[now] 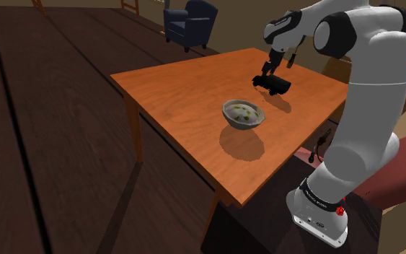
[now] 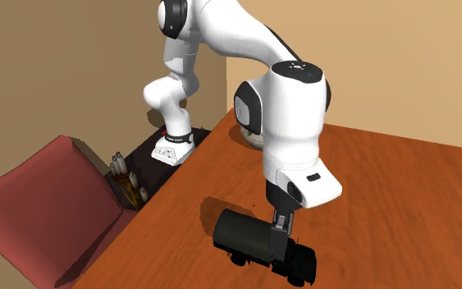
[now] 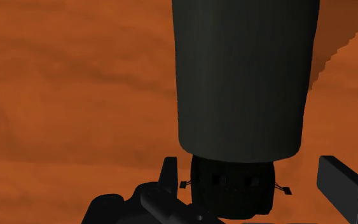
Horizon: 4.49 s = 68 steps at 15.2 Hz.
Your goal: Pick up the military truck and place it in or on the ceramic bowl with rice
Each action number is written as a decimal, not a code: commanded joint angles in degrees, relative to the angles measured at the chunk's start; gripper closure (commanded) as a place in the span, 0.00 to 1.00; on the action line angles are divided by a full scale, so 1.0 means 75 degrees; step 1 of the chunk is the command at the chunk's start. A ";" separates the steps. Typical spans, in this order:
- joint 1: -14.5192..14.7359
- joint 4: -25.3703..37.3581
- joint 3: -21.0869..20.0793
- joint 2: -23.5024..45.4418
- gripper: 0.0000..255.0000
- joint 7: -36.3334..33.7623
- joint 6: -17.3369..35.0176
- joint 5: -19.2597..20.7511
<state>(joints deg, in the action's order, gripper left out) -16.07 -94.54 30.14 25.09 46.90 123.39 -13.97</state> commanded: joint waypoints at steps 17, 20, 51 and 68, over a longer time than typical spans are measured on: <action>-0.0159 -0.0033 -0.0163 0.0518 1.00 0.0165 0.0502 -0.0289; -0.0158 -0.0040 -0.0162 0.0516 1.00 0.0166 0.0506 -0.0289; -0.0155 0.1797 0.0127 -0.0166 1.00 -0.0183 -0.1920 0.0210; 0.1635 -0.1506 -0.0143 -0.3366 1.00 -0.2379 -0.1400 0.2154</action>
<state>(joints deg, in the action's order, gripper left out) -4.80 -103.31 29.64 2.52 31.07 112.65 0.50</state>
